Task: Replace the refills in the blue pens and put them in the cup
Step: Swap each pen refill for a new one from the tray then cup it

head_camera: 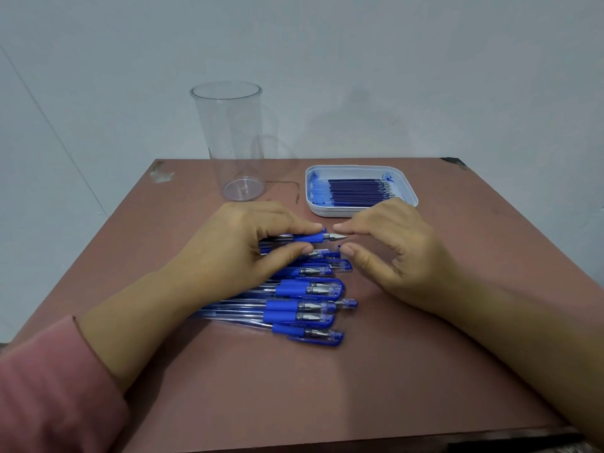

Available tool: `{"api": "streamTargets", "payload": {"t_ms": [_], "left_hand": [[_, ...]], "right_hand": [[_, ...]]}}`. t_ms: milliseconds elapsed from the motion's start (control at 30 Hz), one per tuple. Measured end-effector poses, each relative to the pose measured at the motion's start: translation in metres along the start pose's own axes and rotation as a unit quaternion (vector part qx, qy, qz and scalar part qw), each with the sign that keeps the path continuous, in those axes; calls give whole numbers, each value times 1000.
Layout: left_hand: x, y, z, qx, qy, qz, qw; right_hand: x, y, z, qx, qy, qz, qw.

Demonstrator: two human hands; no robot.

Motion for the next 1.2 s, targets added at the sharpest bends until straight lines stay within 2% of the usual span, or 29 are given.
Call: {"api": "streamTargets", "payload": {"t_ms": [400,533,1067,1200], "left_hand": [[0,5,-3,-10,-3,-5,1000],[0,5,-3,-6,3,-5,1000],[-1,2,0,6,-2,-10,1000],[-1,1,-1,5,1,-18,1000]], "right_hand": [[0,-5,5,45,-3,-40,998],[0,-6,2,73,27,-45,996],[2,-5,9,40,-11,-34,999],[2,-8,2,52,26,-45,997]]}}
Point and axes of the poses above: each hand's wrist, its own x-axis towards the middle knuckle, its own y-axis out of the palm, z = x × y, the point moved 8 cm from there along x, towards the middle knuckle
